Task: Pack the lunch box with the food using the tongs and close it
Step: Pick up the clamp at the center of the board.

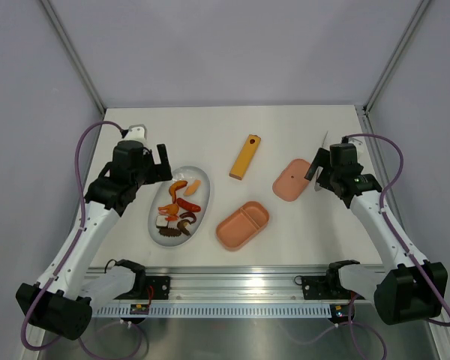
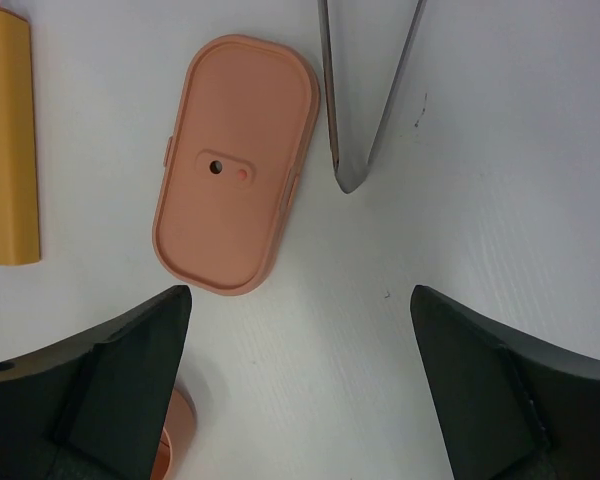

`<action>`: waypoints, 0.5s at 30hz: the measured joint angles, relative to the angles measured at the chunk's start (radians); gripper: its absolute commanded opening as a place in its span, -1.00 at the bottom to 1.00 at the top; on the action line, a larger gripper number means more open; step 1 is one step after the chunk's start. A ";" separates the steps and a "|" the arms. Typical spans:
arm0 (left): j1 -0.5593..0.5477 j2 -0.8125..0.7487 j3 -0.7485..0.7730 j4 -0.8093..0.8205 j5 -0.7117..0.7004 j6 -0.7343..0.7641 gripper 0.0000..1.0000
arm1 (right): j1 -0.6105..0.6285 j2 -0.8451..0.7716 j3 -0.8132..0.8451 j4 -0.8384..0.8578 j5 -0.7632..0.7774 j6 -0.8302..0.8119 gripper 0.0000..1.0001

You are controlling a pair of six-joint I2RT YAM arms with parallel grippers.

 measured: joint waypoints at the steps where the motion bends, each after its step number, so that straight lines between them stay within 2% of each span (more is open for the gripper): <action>1: 0.000 0.000 0.000 0.000 0.006 0.000 0.98 | 0.000 0.000 0.000 0.000 0.001 0.000 0.99; 11: 0.000 0.000 -0.003 0.000 0.046 0.001 0.98 | 0.000 0.008 -0.001 0.003 0.039 0.022 0.99; 15: 0.000 0.002 -0.003 0.000 0.047 0.000 0.98 | -0.031 0.120 0.039 0.002 0.016 0.019 0.99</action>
